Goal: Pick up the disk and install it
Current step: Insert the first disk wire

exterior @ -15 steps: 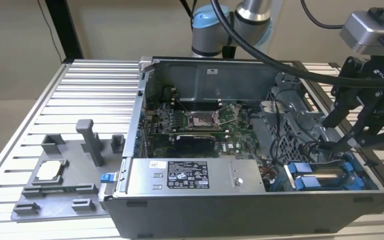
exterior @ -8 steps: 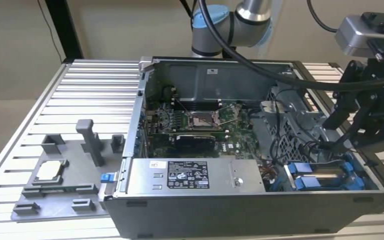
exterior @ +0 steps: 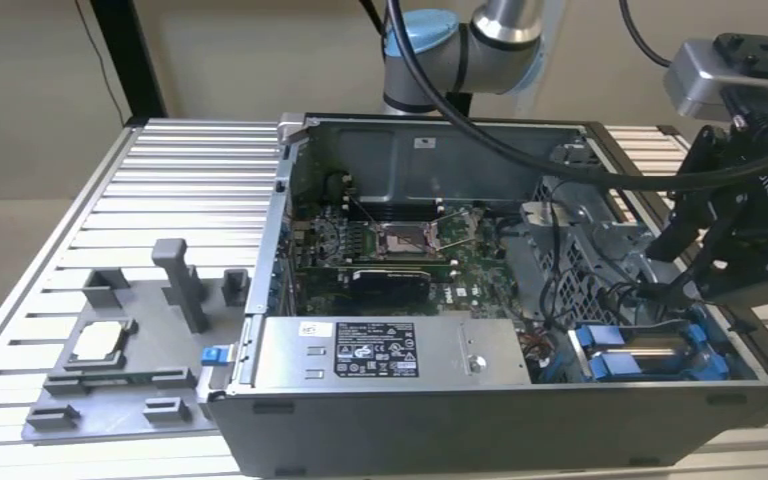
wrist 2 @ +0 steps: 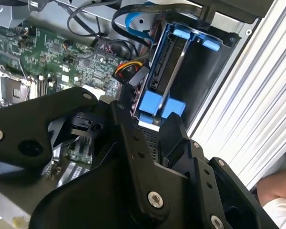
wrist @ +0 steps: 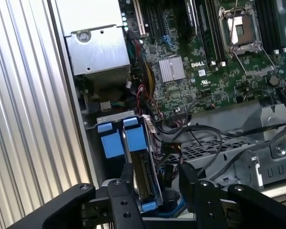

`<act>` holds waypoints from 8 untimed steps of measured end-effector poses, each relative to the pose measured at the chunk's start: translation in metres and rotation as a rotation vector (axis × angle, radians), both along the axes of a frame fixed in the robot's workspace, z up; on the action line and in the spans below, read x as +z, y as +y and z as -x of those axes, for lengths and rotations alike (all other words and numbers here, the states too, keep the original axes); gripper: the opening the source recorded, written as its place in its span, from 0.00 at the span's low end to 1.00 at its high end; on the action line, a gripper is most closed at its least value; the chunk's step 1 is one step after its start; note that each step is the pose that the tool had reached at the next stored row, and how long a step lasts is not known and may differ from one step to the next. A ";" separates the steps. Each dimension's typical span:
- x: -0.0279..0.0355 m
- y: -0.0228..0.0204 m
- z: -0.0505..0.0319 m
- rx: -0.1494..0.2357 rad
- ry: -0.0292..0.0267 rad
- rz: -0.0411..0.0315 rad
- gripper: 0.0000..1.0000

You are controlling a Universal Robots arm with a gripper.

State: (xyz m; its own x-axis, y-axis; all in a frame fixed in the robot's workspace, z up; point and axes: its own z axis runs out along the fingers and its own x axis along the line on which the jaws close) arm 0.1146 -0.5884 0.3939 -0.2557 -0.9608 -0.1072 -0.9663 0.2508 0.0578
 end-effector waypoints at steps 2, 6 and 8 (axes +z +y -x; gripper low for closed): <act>-0.0013 0.0000 0.0004 -0.002 -0.0071 -0.0054 1.00; -0.0047 0.0000 0.0011 -0.012 -0.0169 -0.0108 1.00; -0.0067 0.0000 0.0013 -0.019 -0.0204 -0.0120 1.00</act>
State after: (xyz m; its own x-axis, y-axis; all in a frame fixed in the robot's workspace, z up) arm 0.1133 -0.5884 0.3872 -0.2720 -0.9543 -0.1240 -0.9623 0.2689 0.0412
